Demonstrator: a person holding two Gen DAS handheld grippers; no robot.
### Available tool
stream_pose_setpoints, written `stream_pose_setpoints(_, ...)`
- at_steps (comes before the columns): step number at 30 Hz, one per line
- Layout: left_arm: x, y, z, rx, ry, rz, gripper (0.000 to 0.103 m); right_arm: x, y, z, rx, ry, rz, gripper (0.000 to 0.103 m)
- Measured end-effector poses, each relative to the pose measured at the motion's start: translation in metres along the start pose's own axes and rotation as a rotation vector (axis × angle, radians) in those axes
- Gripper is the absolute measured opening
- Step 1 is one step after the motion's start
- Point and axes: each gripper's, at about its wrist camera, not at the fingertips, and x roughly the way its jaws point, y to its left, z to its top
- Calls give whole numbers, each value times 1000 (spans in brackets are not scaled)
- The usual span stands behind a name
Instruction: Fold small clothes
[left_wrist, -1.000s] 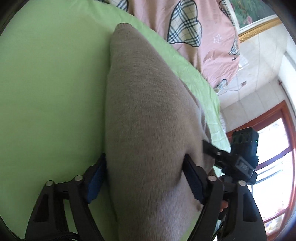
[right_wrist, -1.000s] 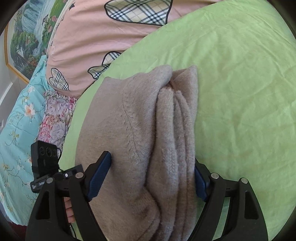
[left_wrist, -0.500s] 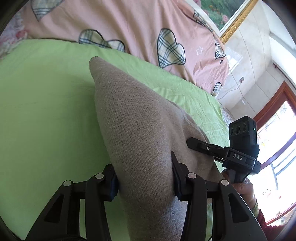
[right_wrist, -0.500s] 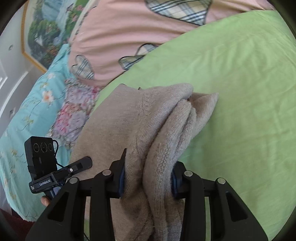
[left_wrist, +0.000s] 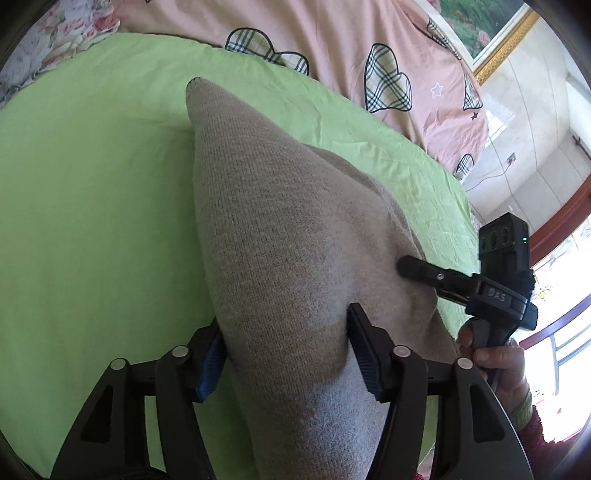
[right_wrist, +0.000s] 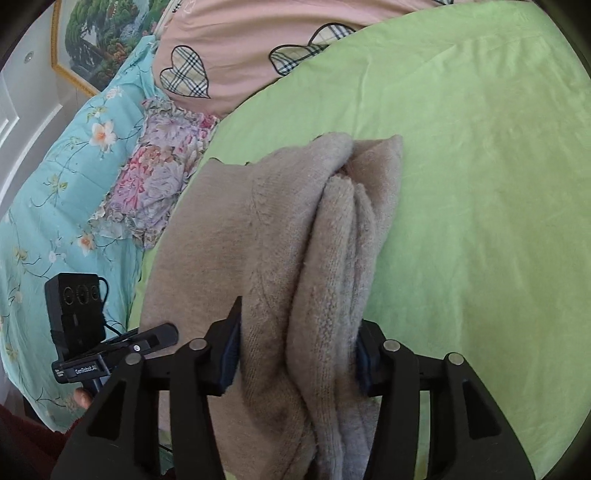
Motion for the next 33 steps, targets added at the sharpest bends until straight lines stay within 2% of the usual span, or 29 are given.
stream_pose_setpoints(5,-8,16,9,-54,-2,-18,66,-33,11,14,-24,-115,-110,60)
stream_pose_setpoints(7,-11,19,12,-66,-21,-13,67,-39,19,24,-38,-157,-102,59)
stream_pose_setpoints(10,-10,16,10,-51,-26,18,67,-24,25,38,-37,-126,-37,47)
stream_pose_setpoints(13,-8,11,7,-31,-21,41,67,5,20,45,-17,-54,-64,42)
stream_pose_setpoints(15,-7,10,7,-35,-11,41,68,22,14,47,16,-21,-44,34)
stream_pose_setpoints(17,-8,11,10,-44,-3,48,68,26,14,47,22,-22,6,13)
stream_pose_setpoints(20,-11,13,23,-50,-4,27,70,2,16,53,18,-100,49,9)
stream_pose_setpoints(23,-11,16,44,-56,-33,19,79,-31,23,61,-10,-187,85,9)
stream_pose_setpoints(26,5,27,68,-99,-25,54,80,-27,18,60,-48,-146,13,9)
stream_pose_setpoints(30,35,50,93,-182,26,47,81,3,-18,46,19,-52,-33,9)
stream_pose_setpoints(32,46,58,105,-203,26,46,75,3,-24,45,32,-57,-16,9)
stream_pose_setpoints(33,50,62,109,-202,19,51,62,0,-24,47,34,-66,-5,9)
